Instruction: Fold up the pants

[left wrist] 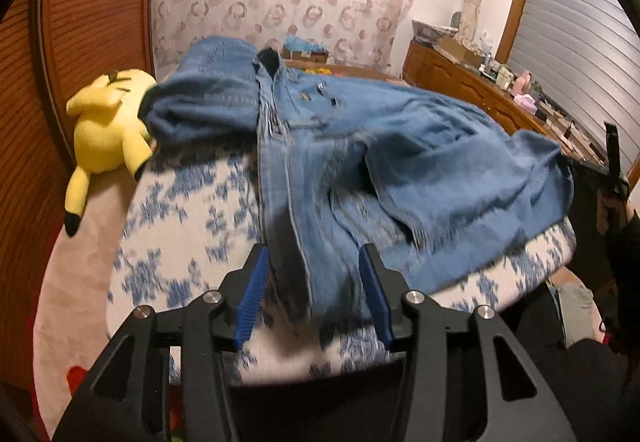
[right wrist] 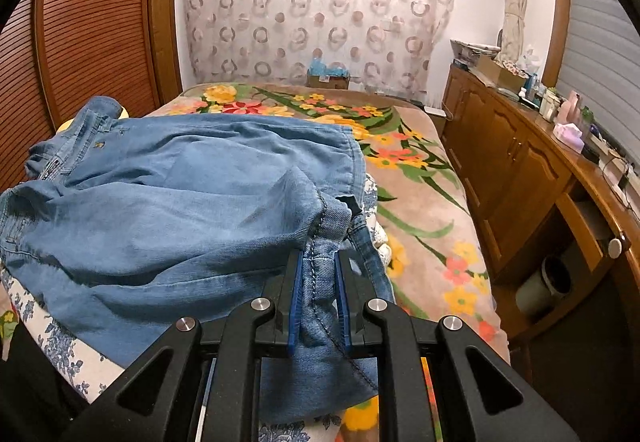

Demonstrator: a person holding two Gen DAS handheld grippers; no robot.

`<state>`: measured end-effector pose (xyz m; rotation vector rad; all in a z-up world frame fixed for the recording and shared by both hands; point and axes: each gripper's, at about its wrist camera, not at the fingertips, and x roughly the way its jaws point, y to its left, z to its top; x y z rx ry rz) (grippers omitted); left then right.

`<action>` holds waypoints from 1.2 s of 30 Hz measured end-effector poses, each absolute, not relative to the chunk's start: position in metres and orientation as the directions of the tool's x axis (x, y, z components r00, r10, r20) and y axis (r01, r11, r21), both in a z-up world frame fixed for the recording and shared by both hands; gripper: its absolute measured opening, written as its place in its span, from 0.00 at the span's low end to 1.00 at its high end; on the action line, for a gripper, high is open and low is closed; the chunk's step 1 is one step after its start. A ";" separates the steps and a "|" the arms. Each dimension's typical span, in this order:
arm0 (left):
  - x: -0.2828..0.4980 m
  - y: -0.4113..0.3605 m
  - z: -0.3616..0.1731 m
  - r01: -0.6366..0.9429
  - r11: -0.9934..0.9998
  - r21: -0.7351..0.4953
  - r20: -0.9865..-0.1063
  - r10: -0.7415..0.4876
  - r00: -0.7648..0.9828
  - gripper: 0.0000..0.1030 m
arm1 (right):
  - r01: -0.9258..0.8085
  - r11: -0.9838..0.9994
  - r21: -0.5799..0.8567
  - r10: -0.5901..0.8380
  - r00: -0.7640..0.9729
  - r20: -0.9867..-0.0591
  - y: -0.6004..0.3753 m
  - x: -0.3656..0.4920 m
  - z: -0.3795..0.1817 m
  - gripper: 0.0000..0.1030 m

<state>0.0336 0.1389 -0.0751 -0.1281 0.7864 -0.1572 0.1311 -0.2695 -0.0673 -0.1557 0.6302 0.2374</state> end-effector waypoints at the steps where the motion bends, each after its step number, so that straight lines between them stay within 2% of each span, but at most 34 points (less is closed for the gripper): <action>1: 0.033 0.138 -0.078 0.093 0.980 -0.173 -0.697 -0.189 0.692 0.46 | -0.265 0.962 -0.069 0.173 0.782 -0.599 -0.272 0.131 -0.067 0.15; 7: 0.035 0.128 -0.093 0.130 0.973 -0.192 -0.706 -0.229 0.671 0.46 | -0.259 0.964 -0.058 0.174 0.783 -0.598 -0.278 0.133 -0.065 0.15; 11: 0.035 0.121 -0.094 0.153 0.975 -0.159 -0.710 -0.220 0.668 0.23 | -0.252 0.967 -0.046 0.176 0.786 -0.592 -0.282 0.130 -0.066 0.15; 14: 0.034 0.117 -0.089 0.178 0.973 -0.149 -0.706 -0.231 0.669 0.13 | -0.244 0.969 -0.038 0.177 0.795 -0.580 -0.286 0.126 -0.063 0.15; 16: 0.033 0.113 -0.081 0.188 0.976 -0.110 -0.695 -0.211 0.687 0.12 | -0.233 0.972 -0.031 0.174 0.803 -0.570 -0.289 0.121 -0.059 0.15; 31: 0.037 0.128 0.030 0.163 0.982 -0.098 -0.455 -0.190 0.870 0.10 | -0.206 0.978 -0.017 0.187 0.917 -0.353 -0.308 0.056 0.015 0.15; 36: 0.048 0.131 0.046 0.155 0.985 -0.081 -0.416 -0.175 0.892 0.10 | -0.209 0.977 -0.033 0.189 0.933 -0.306 -0.306 0.042 0.024 0.15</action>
